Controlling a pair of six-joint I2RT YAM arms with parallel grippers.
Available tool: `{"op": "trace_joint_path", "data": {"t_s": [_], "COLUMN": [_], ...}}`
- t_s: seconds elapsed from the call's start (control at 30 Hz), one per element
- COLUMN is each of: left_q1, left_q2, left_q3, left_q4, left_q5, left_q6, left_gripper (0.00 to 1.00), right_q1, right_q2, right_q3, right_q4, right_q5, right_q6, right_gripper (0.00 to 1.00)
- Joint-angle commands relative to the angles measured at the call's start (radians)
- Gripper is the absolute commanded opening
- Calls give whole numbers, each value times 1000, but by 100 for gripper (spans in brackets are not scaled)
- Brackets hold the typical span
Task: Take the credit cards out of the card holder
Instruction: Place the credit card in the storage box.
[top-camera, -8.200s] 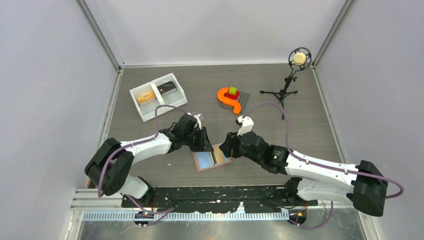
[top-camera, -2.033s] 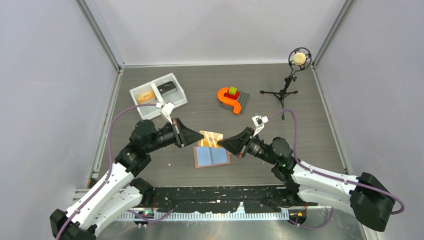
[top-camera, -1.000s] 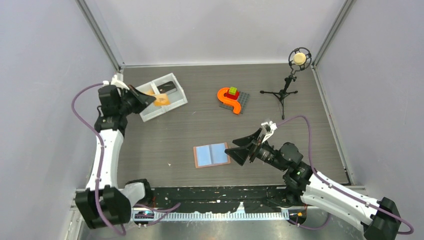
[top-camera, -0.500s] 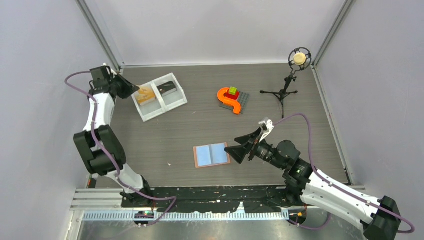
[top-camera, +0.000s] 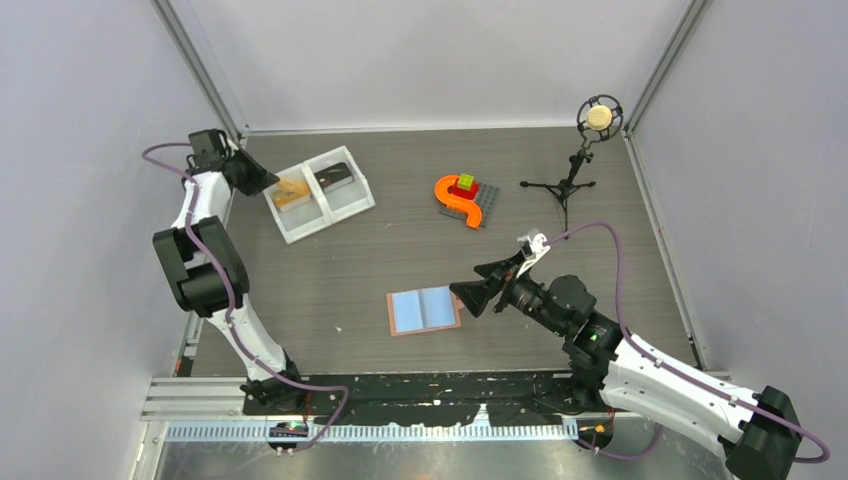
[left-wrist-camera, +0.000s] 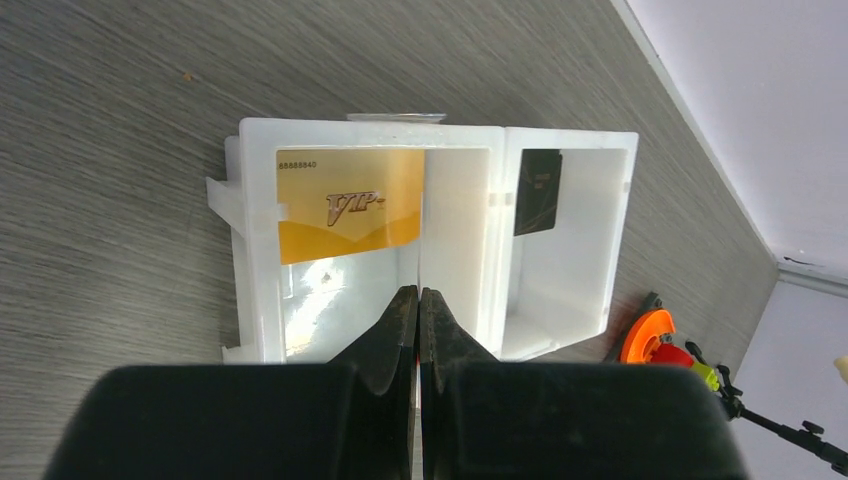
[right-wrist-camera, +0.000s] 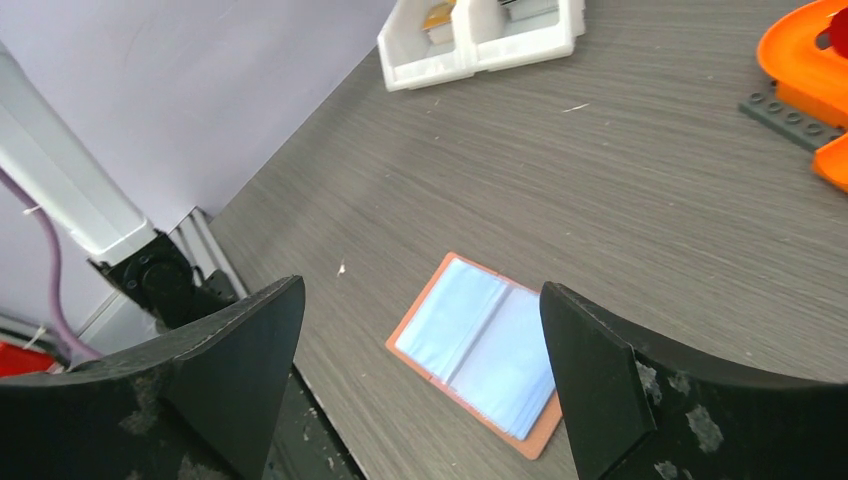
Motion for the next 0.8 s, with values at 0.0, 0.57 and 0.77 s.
{"op": "trace_joint_path", "data": {"t_s": [0.0,0.57,0.77], "left_q1": [5,6,1], "left_q2": [28,111,131], "left_q3": [44,52,52], "left_q4": [31,104,118], "left_q5": [7,7,-3], "left_q6": [-1,-3,-17], "left_gripper": [0,1,2], "right_q1": [-6,-20,-25], "right_q2": [-7,9,8], "right_q3": [34,8,5], "right_q4": [39,70,70], "right_q5": [89,154,157], "right_q6": [-34,-22,-24], "right_gripper": [95,95,95]}}
